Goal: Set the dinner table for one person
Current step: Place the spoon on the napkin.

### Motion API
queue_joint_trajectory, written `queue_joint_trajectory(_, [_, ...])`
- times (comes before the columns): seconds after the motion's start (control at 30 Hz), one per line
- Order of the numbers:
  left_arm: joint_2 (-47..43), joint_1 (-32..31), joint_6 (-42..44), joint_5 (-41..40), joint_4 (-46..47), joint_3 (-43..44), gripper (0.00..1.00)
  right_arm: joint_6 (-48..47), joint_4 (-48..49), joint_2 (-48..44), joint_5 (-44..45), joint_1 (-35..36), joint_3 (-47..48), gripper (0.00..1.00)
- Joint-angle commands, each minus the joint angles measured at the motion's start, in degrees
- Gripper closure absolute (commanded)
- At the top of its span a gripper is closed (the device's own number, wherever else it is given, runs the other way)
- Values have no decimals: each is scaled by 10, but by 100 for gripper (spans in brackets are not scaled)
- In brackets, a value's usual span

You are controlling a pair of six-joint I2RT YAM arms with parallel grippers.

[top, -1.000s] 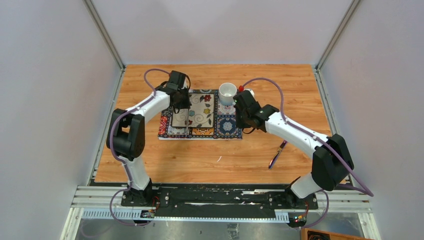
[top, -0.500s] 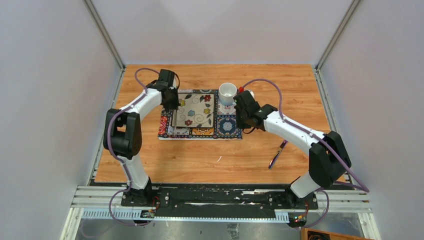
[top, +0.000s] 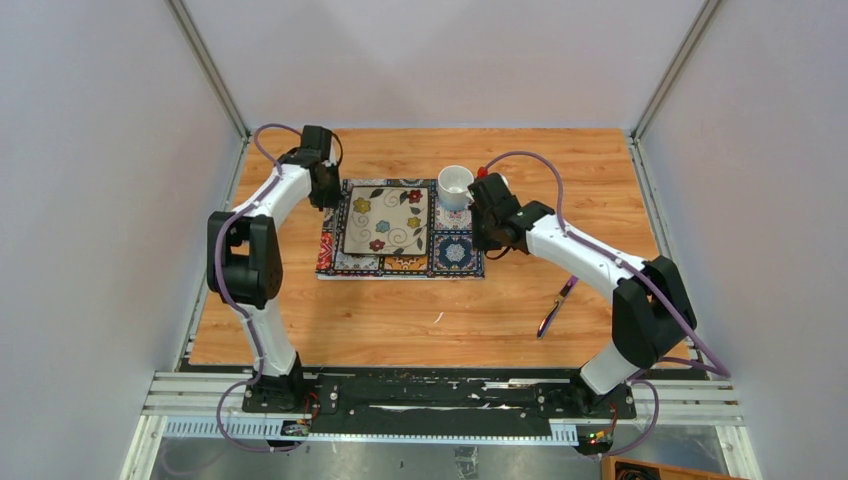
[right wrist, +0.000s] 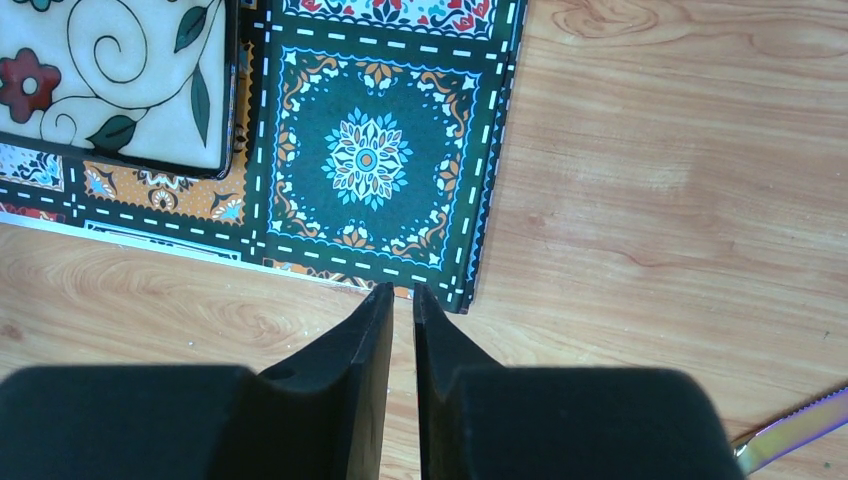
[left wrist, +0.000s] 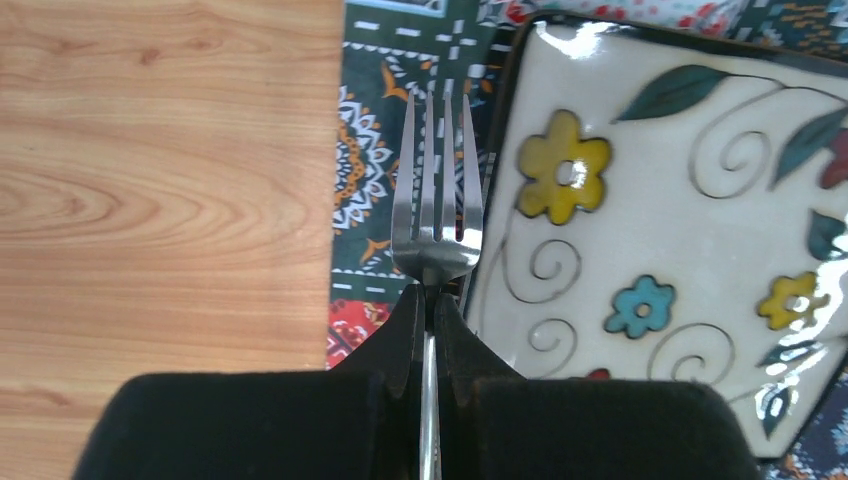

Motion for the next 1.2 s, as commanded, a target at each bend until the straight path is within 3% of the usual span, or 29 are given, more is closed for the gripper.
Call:
queue_joint_trajectory(0.0, [29, 24, 10, 23, -17, 10, 100, -10, -21, 5, -7, -10, 13, 82])
queue_joint_trajectory(0.4, [87, 35, 16, 63, -8, 26, 100, -11, -28, 9, -7, -17, 11, 83])
queue_joint_trajectory(1.17, [146, 35, 59, 54, -4, 75, 100, -15, -29, 24, -11, -25, 8, 84])
